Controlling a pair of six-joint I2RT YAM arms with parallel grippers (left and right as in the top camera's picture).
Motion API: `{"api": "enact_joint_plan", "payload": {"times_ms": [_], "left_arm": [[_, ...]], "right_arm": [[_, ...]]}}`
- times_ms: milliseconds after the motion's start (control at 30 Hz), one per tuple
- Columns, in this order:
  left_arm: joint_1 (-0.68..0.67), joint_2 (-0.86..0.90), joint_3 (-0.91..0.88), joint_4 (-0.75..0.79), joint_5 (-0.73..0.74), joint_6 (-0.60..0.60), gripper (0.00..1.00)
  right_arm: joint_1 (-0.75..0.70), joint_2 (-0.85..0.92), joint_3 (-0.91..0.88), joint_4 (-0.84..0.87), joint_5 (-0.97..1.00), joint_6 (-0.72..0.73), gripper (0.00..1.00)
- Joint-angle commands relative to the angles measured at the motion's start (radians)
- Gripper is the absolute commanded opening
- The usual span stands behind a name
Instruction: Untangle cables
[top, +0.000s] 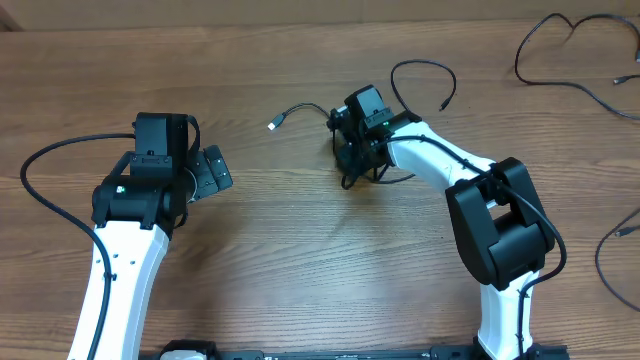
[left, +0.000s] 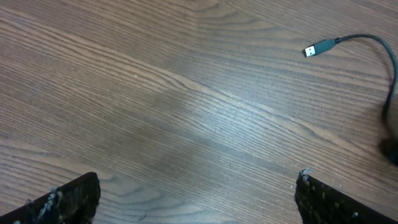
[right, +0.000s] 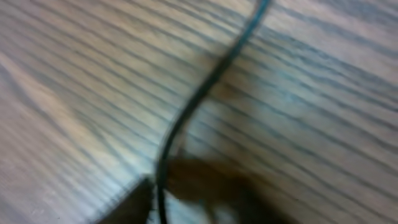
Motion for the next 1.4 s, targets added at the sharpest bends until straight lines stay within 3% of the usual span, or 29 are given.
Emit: {"api": "enact_joint_plan", "payload": {"times_ms": [0, 333, 533, 833, 1000, 1067, 1133, 1233, 1367], "left_arm": [[0.005, 0.003, -0.001, 0.001, 0.003, -0.017, 0.99], [0.005, 0.003, -0.001, 0.001, 0.003, -0.017, 0.99], [0.005, 0.003, -0.001, 0.001, 0.003, -0.017, 1.0], [0.005, 0.003, -0.001, 0.001, 0.003, -0.017, 1.0], [0.005, 0.003, -0.001, 0.001, 0.003, -0.017, 1.0], [0.005, 0.003, -0.001, 0.001, 0.003, -0.017, 0.99], [0.005, 0.003, -0.001, 0.001, 0.003, -0.017, 0.99], [0.005, 0.003, -0.001, 0.001, 0.003, -0.017, 1.0], [0.005, 0.003, -0.001, 0.001, 0.003, -0.017, 1.0]], "right_arm": [[-0.012, -0.014, 0.0, -0.003, 0.145, 0.024, 0.04], [-0.096, -0.173, 0.235, -0.142, 0.153, 0.277, 0.04], [-0.226, -0.219, 0.24, -0.126, 0.154, 0.274, 0.04], [-0.419, -0.124, 0.23, -0.111, 0.153, 0.27, 0.04], [-0.449, -0.036, 0.23, -0.151, 0.153, 0.243, 0.14], [-0.449, -0.007, 0.228, -0.163, 0.153, 0.243, 0.29], [-0.449, 0.014, 0.222, -0.164, 0.153, 0.244, 0.65], [-0.449, 0.029, 0.219, -0.165, 0.153, 0.245, 1.0], [-0.449, 0.028, 0.221, -0.166, 0.153, 0.244, 1.0]]}}
